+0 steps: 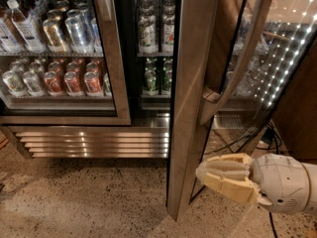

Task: Open right fridge door

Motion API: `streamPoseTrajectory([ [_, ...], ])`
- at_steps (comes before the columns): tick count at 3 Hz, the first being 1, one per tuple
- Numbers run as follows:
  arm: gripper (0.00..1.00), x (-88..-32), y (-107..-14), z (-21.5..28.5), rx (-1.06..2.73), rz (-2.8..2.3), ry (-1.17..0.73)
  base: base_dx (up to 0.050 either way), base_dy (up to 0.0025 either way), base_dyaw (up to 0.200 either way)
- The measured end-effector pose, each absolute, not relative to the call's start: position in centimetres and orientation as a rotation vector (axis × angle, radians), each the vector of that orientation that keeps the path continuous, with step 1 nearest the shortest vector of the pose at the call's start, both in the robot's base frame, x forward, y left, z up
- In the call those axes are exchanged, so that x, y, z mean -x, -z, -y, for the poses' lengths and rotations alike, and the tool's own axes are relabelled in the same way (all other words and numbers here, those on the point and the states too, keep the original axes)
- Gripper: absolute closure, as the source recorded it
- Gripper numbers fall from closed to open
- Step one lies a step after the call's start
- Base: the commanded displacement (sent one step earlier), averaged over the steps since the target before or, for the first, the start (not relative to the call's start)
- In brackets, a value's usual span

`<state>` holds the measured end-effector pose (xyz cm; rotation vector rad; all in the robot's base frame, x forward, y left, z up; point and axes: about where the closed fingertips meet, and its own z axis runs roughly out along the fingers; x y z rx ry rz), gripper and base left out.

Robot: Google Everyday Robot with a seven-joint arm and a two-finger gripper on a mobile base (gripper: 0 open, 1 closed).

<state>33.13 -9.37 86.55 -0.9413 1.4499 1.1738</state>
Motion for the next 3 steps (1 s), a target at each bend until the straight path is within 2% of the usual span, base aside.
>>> streamPoseTrajectory([
  [3,1.00,-33.13,-86.55,9.37,0.941,-1.450,-1.174,-0.050,-0.00005,0.000],
])
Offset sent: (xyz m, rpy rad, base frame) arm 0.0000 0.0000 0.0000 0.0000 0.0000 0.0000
